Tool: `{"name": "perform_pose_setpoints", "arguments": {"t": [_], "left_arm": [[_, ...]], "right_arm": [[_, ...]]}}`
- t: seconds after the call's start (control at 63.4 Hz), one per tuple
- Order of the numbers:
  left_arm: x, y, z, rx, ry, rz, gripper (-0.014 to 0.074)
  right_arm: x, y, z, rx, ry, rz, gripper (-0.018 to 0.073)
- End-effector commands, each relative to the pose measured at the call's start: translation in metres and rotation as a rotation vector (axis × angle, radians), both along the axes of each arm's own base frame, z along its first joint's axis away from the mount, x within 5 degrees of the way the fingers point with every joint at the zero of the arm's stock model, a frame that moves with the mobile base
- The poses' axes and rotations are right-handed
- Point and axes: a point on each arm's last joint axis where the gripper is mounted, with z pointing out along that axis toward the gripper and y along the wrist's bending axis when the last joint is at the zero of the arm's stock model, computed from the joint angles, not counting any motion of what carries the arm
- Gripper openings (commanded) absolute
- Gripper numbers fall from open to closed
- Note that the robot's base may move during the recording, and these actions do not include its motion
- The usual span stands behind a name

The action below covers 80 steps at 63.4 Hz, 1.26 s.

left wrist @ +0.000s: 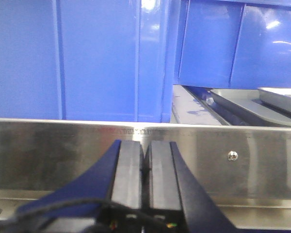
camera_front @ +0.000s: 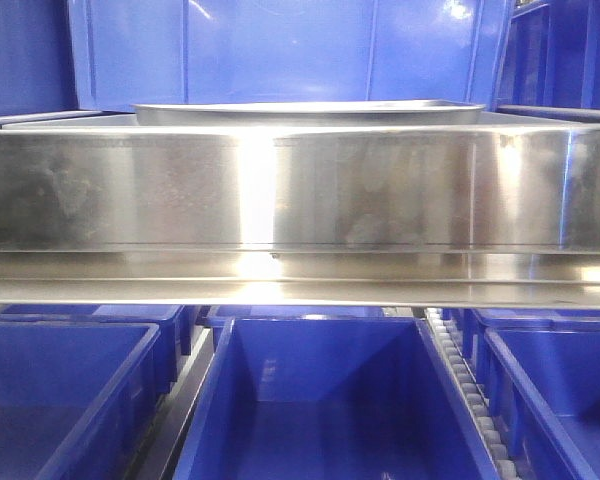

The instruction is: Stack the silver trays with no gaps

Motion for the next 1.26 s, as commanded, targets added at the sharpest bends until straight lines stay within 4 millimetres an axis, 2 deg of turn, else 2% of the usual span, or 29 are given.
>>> {"name": "perform_pose_setpoints", "arguments": {"t": [0.0,0.205,1.246], "left_arm": [[-0.005,0.001,0.012,-0.018,-0.133,0.009,-0.0048],[-0.005,0.001,0.012,-0.018,-0.133,0.009,-0.0048],[-0.005,0.001,0.012,-0.018,-0.133,0.009,-0.0048]], "right_arm": [[0.001,-0.004,0.006,0.011,-0.170,-0.092,0.0051],[0.006,-0.010,-0.024,0.017,-0.283,-0.197,0.0051],[0.006,-0.010,-0.022,0.011,-0.297,-0.199,0.0051]]}}
